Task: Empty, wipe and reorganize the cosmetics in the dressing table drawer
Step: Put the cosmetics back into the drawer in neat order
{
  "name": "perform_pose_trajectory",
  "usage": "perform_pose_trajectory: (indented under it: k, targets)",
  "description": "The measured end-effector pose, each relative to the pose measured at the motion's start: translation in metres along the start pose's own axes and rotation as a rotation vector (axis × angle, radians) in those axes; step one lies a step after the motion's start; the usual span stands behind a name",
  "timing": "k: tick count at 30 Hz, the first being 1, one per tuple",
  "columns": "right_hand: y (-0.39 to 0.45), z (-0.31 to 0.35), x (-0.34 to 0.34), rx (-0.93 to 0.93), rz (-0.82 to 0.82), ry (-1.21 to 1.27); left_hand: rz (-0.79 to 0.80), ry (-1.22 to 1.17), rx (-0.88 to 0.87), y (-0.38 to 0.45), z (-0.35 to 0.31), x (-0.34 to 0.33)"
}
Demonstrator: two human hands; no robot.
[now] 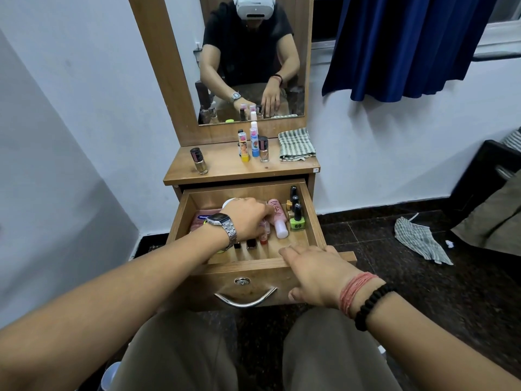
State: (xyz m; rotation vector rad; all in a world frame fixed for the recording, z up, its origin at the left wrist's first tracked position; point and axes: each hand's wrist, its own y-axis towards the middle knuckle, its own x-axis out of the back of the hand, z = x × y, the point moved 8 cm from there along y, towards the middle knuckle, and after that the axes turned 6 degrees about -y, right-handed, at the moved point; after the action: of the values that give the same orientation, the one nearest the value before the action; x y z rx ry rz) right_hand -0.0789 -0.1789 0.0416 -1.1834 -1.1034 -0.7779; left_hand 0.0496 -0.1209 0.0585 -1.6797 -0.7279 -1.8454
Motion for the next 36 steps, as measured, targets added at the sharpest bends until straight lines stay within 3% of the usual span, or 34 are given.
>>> perform_pose_trajectory:
  k: [7, 13, 16, 24, 36]
  targets:
    - [-0.001, 0.002, 0.001, 0.017, -0.011, 0.009, -0.071, -0.063, -0.026, -0.001, 0.003, 0.015]
    - [0.000, 0.002, 0.001, 0.019, -0.005, 0.016, -0.433, -0.204, 0.132, 0.023, 0.058, 0.088]
    - [0.000, 0.001, 0.001, 0.016, -0.005, 0.019, -0.534, -0.200, 0.229, 0.040, 0.086, 0.112]
    - [-0.001, 0.001, 0.001, 0.012, 0.001, 0.018, -0.373, -0.161, 0.300, 0.073, 0.113, 0.101]
    - [0.000, -0.001, 0.000, -0.001, 0.023, 0.000, -0.520, -0.252, 0.214, 0.038, 0.101, 0.131]
